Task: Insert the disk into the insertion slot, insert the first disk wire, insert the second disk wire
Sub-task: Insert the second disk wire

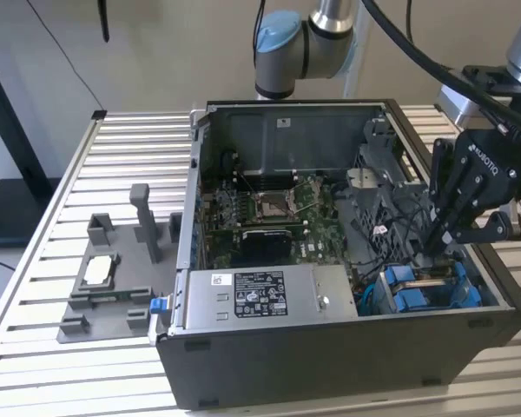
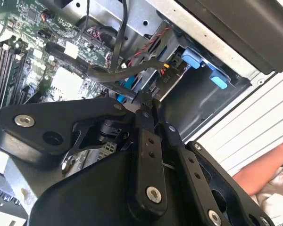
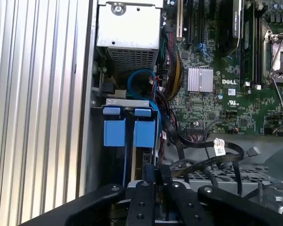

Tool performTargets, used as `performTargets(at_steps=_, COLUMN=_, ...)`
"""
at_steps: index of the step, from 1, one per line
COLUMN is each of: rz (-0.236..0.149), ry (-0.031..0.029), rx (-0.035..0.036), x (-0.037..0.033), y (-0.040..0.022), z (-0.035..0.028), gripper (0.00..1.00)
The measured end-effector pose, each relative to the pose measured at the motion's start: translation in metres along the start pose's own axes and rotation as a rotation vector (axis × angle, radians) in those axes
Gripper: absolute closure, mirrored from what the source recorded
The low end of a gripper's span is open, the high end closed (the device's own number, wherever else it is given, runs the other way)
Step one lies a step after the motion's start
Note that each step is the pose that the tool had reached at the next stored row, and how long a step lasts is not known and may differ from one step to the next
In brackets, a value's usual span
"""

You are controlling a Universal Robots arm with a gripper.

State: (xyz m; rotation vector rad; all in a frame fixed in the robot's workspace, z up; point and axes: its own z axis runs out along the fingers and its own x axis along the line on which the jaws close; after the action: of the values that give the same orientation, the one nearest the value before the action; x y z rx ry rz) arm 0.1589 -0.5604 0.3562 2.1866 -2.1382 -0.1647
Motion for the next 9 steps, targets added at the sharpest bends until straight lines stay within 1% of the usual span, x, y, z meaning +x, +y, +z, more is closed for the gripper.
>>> performTargets(at_steps=6, rz=0.010, ry=-0.0013, rx=0.0003, x=0.0015, y=-0.0007, z=0.0028, gripper=0.84)
performTargets(at_steps=9, rz=0.010, ry=-0.0012, rx=0.0002, x=0.0016, y=-0.0007, z=0.0028, gripper=0.84)
